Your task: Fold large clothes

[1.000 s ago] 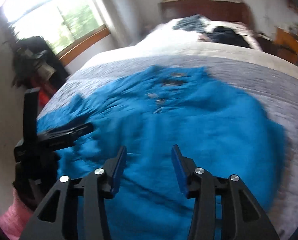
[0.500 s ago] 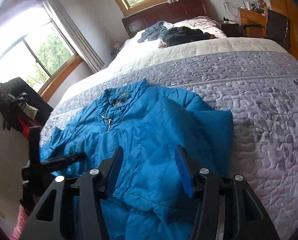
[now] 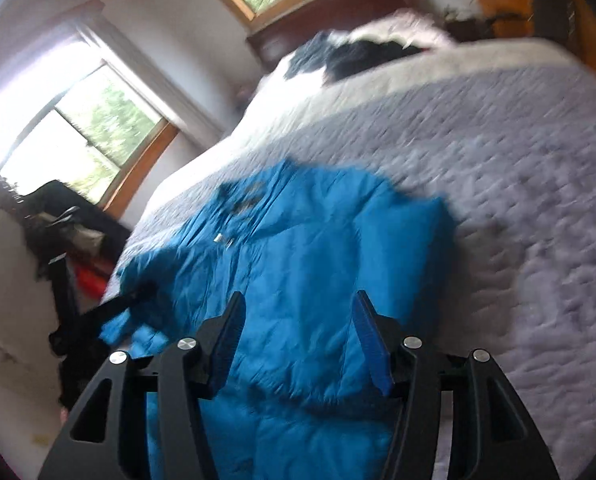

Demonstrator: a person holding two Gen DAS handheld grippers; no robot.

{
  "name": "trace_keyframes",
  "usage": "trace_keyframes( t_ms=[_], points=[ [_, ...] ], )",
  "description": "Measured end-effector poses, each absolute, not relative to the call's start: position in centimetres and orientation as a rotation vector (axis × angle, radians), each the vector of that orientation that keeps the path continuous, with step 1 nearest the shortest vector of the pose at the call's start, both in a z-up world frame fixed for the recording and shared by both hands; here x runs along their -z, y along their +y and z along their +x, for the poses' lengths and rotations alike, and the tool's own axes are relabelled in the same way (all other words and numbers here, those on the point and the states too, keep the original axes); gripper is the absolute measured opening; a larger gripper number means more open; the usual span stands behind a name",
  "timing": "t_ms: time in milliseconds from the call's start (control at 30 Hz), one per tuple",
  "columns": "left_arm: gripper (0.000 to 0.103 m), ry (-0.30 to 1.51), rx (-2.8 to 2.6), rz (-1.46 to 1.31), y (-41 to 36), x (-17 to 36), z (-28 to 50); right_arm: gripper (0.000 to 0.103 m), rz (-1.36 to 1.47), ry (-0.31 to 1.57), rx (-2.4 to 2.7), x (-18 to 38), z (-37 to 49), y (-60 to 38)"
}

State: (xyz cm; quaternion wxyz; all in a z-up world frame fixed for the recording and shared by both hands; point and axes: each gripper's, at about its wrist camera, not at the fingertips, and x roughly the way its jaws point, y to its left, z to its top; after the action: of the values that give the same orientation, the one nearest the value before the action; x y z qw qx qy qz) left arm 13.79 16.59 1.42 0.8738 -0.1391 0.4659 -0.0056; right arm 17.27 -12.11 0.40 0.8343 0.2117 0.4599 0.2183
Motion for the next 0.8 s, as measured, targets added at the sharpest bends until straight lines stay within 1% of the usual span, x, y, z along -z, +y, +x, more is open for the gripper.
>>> trace_keyframes(
  t_ms=[67,133,167,200,267,367,433,533,633,700,800],
  points=[
    [0.026,1.005,0.006,-0.276,17.1,-0.3,14.2,0.057,0.435,1.031,-0.449,1.2,17.9,-11.3],
    [0.029,1.046,-0.003,-0.256,17.4,1.4,14.8,0.055,0.412,1.082,-0.406,3.0,18.5,-10.9],
    [0.031,1.061,-0.007,-0.252,17.6,2.3,15.0,0.055,0.407,1.097,-0.403,3.6,18.7,-10.8],
    [0.037,1.066,-0.007,-0.260,17.8,3.2,15.2,0.054,0.403,1.110,-0.400,4.4,19.0,-10.7],
    [0.041,1.043,0.008,-0.262,18.2,3.4,15.1,0.054,0.389,1.115,-0.397,5.3,19.1,-10.4],
    [0.046,1.038,-0.003,-0.262,18.8,2.6,14.8,0.054,0.369,1.110,-0.384,5.0,18.8,-10.0],
    [0.048,1.013,-0.008,-0.299,20.1,1.2,14.1,0.054,0.363,1.099,-0.361,4.2,18.4,-9.8],
    [0.050,0.907,-0.038,-0.295,20.5,-2.2,12.7,0.056,0.320,1.043,-0.352,1.7,17.5,-8.8],
    [0.050,0.850,-0.039,-0.258,18.8,-4.1,12.4,0.058,0.313,0.996,-0.399,-0.8,16.7,-6.8],
    [0.053,0.847,0.006,-0.230,17.2,-4.3,12.7,0.058,0.294,0.999,-0.423,-1.1,16.8,-5.3],
    [0.053,0.895,0.029,-0.167,15.5,-2.6,13.6,0.058,0.257,1.033,-0.429,0.0,17.2,-3.4]
  ],
)
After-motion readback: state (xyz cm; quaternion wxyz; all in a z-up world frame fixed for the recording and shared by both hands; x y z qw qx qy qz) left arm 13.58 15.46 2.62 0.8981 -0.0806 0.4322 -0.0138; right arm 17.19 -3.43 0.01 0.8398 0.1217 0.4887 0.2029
